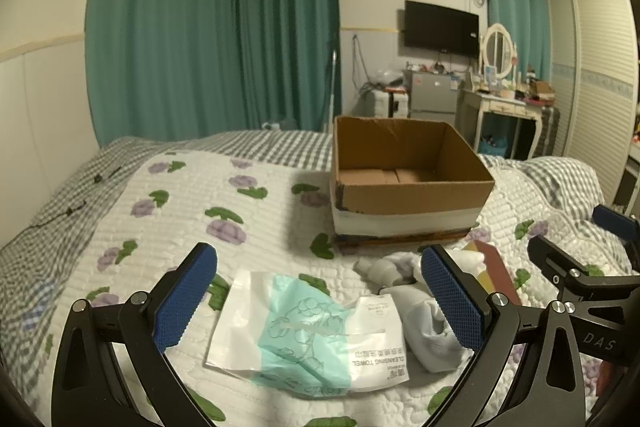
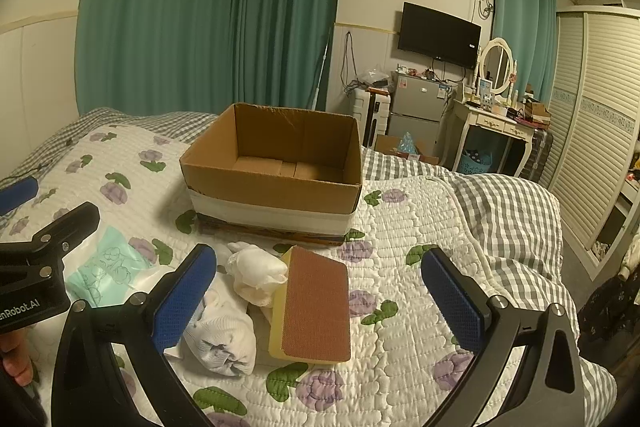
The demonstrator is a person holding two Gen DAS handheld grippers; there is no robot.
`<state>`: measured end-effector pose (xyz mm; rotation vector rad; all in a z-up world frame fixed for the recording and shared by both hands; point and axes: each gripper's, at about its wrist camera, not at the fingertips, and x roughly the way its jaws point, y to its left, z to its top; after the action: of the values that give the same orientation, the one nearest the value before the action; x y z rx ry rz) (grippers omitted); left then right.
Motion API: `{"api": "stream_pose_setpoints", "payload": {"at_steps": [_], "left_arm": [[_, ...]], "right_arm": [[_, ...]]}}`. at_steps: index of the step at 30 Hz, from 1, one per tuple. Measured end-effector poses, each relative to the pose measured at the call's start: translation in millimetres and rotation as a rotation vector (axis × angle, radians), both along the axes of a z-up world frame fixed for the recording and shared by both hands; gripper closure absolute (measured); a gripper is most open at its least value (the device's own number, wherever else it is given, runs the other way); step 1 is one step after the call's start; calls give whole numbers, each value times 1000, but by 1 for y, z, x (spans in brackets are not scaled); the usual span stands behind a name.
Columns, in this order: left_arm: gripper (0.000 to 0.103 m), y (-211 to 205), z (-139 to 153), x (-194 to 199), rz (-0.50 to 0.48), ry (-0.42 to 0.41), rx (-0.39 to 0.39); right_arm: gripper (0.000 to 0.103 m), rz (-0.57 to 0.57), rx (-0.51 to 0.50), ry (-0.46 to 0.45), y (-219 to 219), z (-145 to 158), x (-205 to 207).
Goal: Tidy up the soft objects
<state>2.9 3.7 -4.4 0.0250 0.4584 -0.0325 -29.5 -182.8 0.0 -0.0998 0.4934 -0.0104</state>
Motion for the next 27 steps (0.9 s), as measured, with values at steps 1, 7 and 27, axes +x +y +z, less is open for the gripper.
{"api": "stream_pose_setpoints", "payload": {"at_steps": [1,7,27], "left_arm": [[0,0,0,0,0,1,0],[0,0,0,0,0,0,0],[0,-1,0,0,0,0,1]], "right_arm": [[0,-1,0,1,0,0,0],[0,0,0,2,0,-1,1],[0,1,-2,10,-1,-3,2]]}}
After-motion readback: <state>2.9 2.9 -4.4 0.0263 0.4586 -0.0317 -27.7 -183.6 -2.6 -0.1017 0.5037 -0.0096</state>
